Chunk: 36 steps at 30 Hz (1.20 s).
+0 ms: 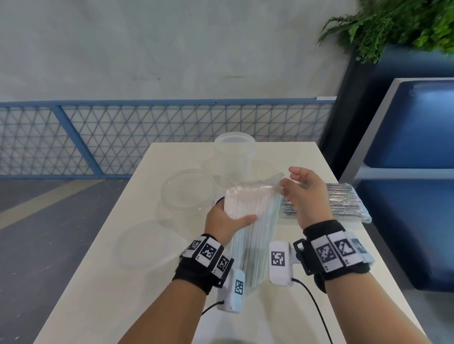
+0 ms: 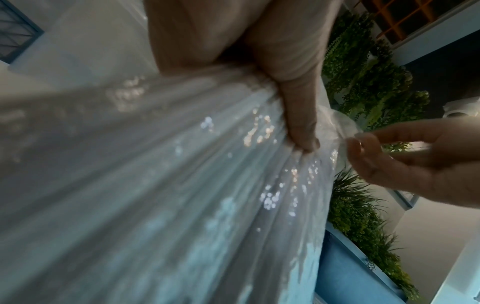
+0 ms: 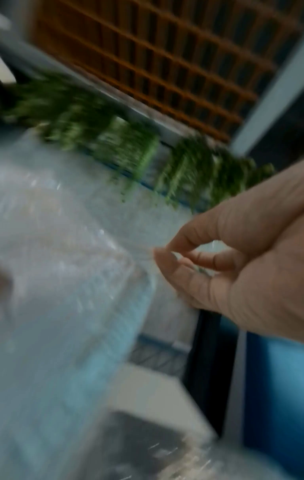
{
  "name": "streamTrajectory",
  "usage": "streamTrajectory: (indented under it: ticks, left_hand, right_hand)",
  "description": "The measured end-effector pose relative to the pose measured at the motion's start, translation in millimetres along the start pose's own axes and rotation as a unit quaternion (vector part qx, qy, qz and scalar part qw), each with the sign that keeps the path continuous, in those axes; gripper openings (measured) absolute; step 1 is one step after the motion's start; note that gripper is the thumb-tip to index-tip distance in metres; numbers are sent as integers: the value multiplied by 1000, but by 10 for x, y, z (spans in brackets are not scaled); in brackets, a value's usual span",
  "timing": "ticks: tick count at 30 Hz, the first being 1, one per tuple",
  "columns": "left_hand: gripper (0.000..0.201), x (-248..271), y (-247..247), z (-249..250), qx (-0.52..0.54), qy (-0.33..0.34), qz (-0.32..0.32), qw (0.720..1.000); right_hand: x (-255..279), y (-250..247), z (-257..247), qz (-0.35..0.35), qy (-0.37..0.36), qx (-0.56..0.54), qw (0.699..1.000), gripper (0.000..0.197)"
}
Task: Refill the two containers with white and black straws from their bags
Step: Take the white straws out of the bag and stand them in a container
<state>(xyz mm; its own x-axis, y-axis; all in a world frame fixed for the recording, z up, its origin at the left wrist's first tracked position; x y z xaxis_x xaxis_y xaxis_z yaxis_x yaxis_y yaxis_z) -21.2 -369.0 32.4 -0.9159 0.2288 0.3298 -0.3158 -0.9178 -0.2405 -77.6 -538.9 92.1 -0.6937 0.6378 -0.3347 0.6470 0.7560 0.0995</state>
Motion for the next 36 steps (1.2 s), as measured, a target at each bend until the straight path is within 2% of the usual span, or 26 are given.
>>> streamTrajectory:
  ticks: [1, 2, 3, 4, 5, 6, 9, 10, 12, 15, 20, 22, 25, 26, 28, 30, 33, 34, 36]
  left_hand:
    - [48, -10, -21, -12, 4, -5, -2, 1000]
    - [46, -18, -45, -26, 9, -9, -4, 1000]
    - [45, -23, -69, -36, 11, -12, -6, 1000]
    - [45, -28, -84, -39, 12, -13, -10, 1000]
    - [45, -30, -91, -41, 14, -12, -14, 1000]
    - [46, -31, -91, -35, 16, -11, -17, 1000]
    - [47, -41, -76, -34, 22, -12, -22, 999]
    - [46, -50, -74, -41, 24, -13, -25, 999]
    - [45, -64, -87, -55, 23, -18, -27, 999]
    - [47, -82, -107, -85, 14, -28, -36, 999]
    - [50, -84, -114, -97, 2, -31, -51, 998]
    - [55, -92, -117, -110, 1, -37, -56, 998]
    - [59, -103, -104, -130, -3, -46, -64, 997]
    - [61, -98, -95, -129, -8, -48, -65, 997]
    - [65, -90, -88, -133, -11, -53, -67, 996]
    - [59, -82, -106, -148, -2, -56, -69, 996]
    - [59, -68, -150, -167, 12, -57, -70, 996]
    - [61, -66, -152, -169, 11, -57, -73, 996]
    - [59, -61, -138, -160, 0, -56, -79, 995]
  right_hand:
    - [17, -9, -28, -32, -76, 103, 991, 27]
    - [49, -11, -45, -81, -158, 215, 960, 31]
    - [88, -9, -38, -134, -233, 305, 913, 38]
    - [124, 2, -4, -189, -283, 358, 869, 45]
    - [152, 7, 48, -230, -309, 381, 841, 49]
    - [163, 9, 88, -245, -320, 381, 832, 48]
    - [111, 29, 101, -225, -328, 347, 850, 32]
    - [91, 46, 86, -225, -337, 345, 846, 28]
    - [54, 84, 84, -259, -358, 362, 821, 29]
    - [8, 118, 85, -348, -354, 377, 782, 40]
    - [-84, 154, 29, -384, -363, 350, 773, 14]
    - [-97, 152, 43, -390, -344, 319, 792, 11]
    - [-106, 109, 16, -341, -258, 242, 871, 6]
    - [-105, 105, -4, -320, -249, 227, 885, 7]
    - [-112, 111, -30, -307, -249, 227, 890, 8]
    - [-129, 112, -35, -355, -230, 266, 867, 12]
    - [-95, 100, -67, -449, -197, 388, 780, 41]
    - [-82, 112, -78, -449, -209, 411, 766, 47]
    - [-55, 174, -97, -409, -254, 432, 762, 39]
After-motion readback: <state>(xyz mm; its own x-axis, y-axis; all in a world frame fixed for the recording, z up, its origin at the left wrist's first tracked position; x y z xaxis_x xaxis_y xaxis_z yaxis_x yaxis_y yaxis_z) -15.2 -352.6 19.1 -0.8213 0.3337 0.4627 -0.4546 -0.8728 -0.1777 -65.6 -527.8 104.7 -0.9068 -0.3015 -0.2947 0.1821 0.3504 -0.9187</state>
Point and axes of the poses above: each hand's wrist, its own x-axis away from the middle knuckle, its own y-axis out of the palm, z = x × y, the point moved 2 cm from there along -x, towards the middle knuckle, and after that the axes turned 15 degrees about -y, right-handed, at the moved point
